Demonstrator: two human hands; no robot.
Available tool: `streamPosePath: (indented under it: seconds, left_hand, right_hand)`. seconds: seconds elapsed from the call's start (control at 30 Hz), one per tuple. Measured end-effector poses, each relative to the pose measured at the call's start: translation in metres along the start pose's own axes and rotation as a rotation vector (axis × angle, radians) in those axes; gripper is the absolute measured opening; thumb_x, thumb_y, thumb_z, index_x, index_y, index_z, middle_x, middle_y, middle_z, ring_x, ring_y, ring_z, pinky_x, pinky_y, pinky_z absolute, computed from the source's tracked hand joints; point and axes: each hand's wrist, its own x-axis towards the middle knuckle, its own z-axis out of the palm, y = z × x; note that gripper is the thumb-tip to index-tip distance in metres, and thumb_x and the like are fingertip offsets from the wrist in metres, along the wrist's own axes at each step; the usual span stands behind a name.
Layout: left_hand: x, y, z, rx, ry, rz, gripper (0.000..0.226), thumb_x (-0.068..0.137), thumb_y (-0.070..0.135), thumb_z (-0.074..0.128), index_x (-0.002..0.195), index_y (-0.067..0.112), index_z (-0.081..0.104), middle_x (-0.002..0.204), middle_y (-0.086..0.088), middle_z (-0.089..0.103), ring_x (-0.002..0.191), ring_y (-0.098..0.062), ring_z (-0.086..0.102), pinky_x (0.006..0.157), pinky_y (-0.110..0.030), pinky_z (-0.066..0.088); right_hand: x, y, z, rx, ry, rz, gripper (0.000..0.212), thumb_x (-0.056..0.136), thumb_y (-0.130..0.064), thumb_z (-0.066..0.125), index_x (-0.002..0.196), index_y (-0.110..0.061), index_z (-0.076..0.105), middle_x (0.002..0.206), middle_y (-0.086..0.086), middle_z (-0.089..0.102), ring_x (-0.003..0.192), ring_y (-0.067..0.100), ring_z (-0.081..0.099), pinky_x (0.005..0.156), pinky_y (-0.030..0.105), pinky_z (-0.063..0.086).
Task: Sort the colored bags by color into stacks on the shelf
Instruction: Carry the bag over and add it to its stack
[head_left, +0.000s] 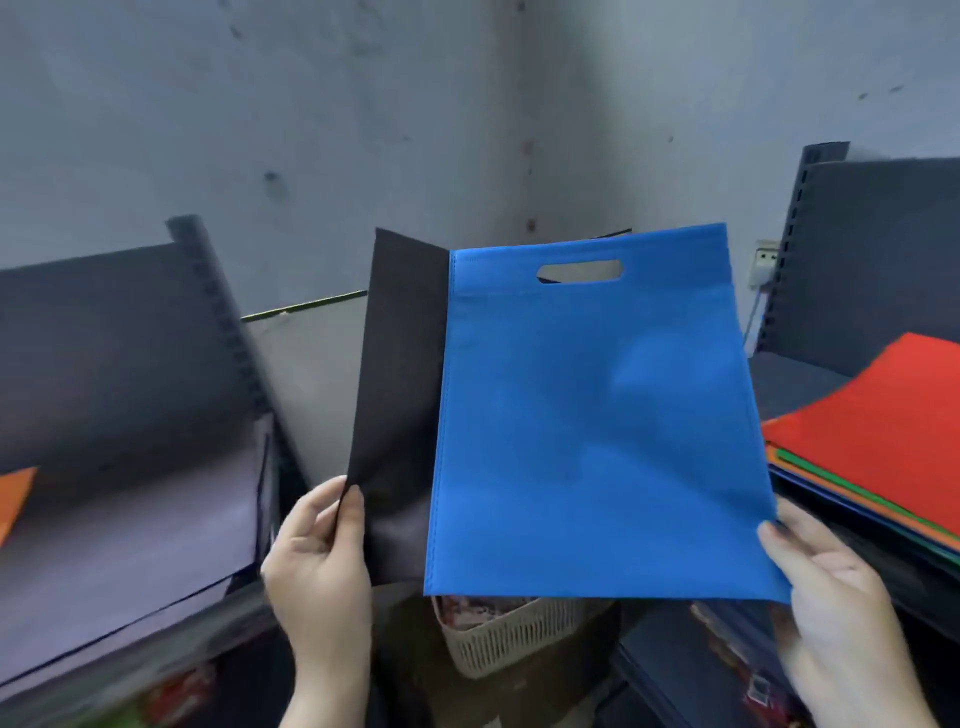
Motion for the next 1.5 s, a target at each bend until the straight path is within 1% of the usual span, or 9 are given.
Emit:
streamPosePath:
  seconds: [0.13,0.33,0.43,0.53,0.77,1.0,1.17,1.4,1.5]
  left_hand:
    - [0.014,0.011,-0.068,0.044,0.119,-0.013,0.018,0.089,0.015,0.064,0.082,0.031,0.068,0.077,0.008,0.072,0.074,-0.013,0.065,0.073,-0.029,0.052]
    - [0.041,0.023,-0.142,0.108,0.258,0.037,0.017,0.090,0.015,0.063,0.084,0.031,0.066,0.080,0.012,0.070,0.071,0.003,0.064,0.066,-0.009,0.049]
    - [0.064,0.025,-0.173,0.128,0.291,0.021,0.018,0.090,0.016,0.062,0.084,0.033,0.063,0.085,0.008,0.069,0.080,-0.006,0.065,0.075,-0.020,0.050]
    - [0.090,0.023,-0.200,0.148,0.258,-0.029,0.014,0.092,0.015,0.060,0.088,0.028,0.062,0.091,-0.010,0.069,0.087,-0.024,0.064,0.082,-0.038,0.051]
    - [0.144,0.012,-0.239,0.349,0.148,-0.119,0.006,0.095,0.013,0.055,0.095,0.017,0.058,0.089,-0.002,0.067,0.084,-0.019,0.063,0.064,-0.020,0.046]
    - [0.157,0.020,-0.258,0.507,0.054,-0.250,0.014,0.098,0.025,0.049,0.106,0.014,0.054,0.115,-0.007,0.062,0.100,-0.018,0.056,0.080,-0.030,0.045]
    - [0.119,0.072,-0.285,-0.009,-0.012,-0.359,0.057,0.086,0.058,0.035,0.115,0.014,0.058,0.110,0.000,0.068,0.096,-0.017,0.067,0.074,-0.032,0.053]
    - [0.077,0.121,-0.356,0.000,0.109,-0.322,0.025,0.086,0.008,0.053,0.110,0.011,0.062,0.118,-0.006,0.067,0.103,-0.019,0.066,0.094,-0.035,0.049]
    - [0.052,0.121,-0.399,-0.003,0.245,-0.295,0.030,0.083,0.010,0.058,0.113,0.015,0.059,0.104,-0.002,0.073,0.091,-0.017,0.070,0.068,-0.026,0.057]
  right_hand:
    - [-0.020,0.030,0.053,0.019,-0.146,0.088,0.056,0.094,0.007,0.041,0.066,-0.027,0.077,0.068,-0.006,0.073,0.060,0.007,0.069,0.051,0.019,0.055]
    - [-0.044,0.055,0.106,0.023,-0.307,0.180,0.047,0.096,0.001,0.042,0.080,-0.025,0.078,0.086,0.000,0.075,0.076,0.014,0.072,0.061,0.026,0.058]
    - [-0.059,0.068,0.138,0.003,-0.331,0.179,0.050,0.095,0.002,0.042,0.078,-0.028,0.078,0.084,-0.004,0.075,0.077,0.010,0.072,0.064,0.023,0.058]
    - [-0.078,0.081,0.171,0.010,-0.333,0.187,0.042,0.096,0.002,0.041,0.083,-0.019,0.076,0.082,-0.004,0.075,0.074,0.009,0.071,0.061,0.021,0.057]
    - [-0.120,0.109,0.221,0.047,-0.315,0.193,0.031,0.096,0.003,0.041,0.091,-0.017,0.065,0.073,-0.005,0.074,0.065,0.006,0.070,0.055,0.018,0.055]
    - [-0.135,0.122,0.241,0.042,-0.356,0.201,0.030,0.096,0.004,0.042,0.093,-0.016,0.064,0.073,-0.005,0.074,0.066,0.006,0.070,0.061,0.019,0.057]
    - [-0.147,0.136,0.266,0.053,-0.477,0.253,0.029,0.096,0.002,0.044,0.099,-0.015,0.067,0.086,0.000,0.075,0.078,0.012,0.071,0.072,0.027,0.058]
    - [-0.208,0.158,0.318,0.037,-0.740,0.316,0.028,0.097,0.000,0.045,0.101,-0.016,0.067,0.087,-0.003,0.075,0.078,0.011,0.071,0.066,0.019,0.057]
    - [-0.249,0.166,0.339,0.030,-0.838,0.370,0.030,0.098,-0.002,0.045,0.097,-0.020,0.069,0.089,-0.002,0.075,0.079,0.012,0.071,0.065,0.020,0.057]
